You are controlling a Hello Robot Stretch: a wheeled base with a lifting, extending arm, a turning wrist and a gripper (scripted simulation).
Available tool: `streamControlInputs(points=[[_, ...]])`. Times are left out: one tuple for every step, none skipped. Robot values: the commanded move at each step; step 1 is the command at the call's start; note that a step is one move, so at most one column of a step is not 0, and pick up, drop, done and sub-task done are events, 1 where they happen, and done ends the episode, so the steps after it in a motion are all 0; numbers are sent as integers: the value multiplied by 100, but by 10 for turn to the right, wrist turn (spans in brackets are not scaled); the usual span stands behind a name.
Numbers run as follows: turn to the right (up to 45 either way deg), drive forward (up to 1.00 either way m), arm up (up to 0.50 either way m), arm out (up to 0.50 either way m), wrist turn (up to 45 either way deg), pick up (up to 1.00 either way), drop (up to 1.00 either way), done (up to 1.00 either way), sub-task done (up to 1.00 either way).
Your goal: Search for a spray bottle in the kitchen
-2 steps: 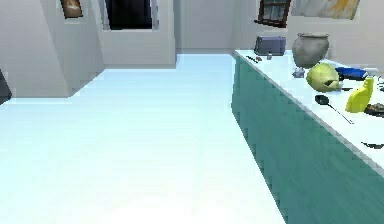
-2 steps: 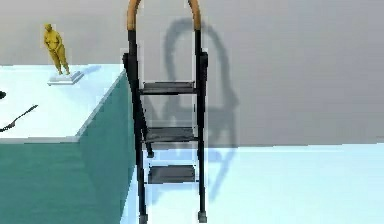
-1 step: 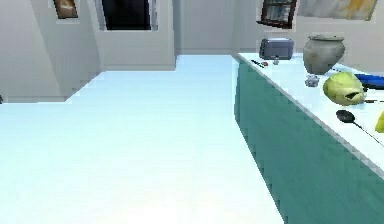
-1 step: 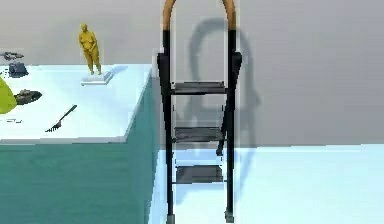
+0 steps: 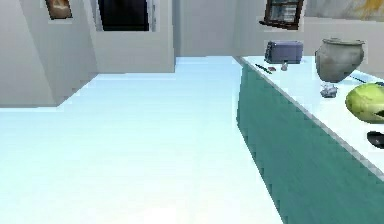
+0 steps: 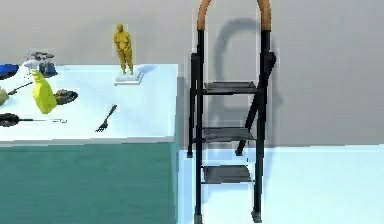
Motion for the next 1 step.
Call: streamControlInputs(points=[[450, 0, 0, 0, 0, 0, 0, 0, 0]])
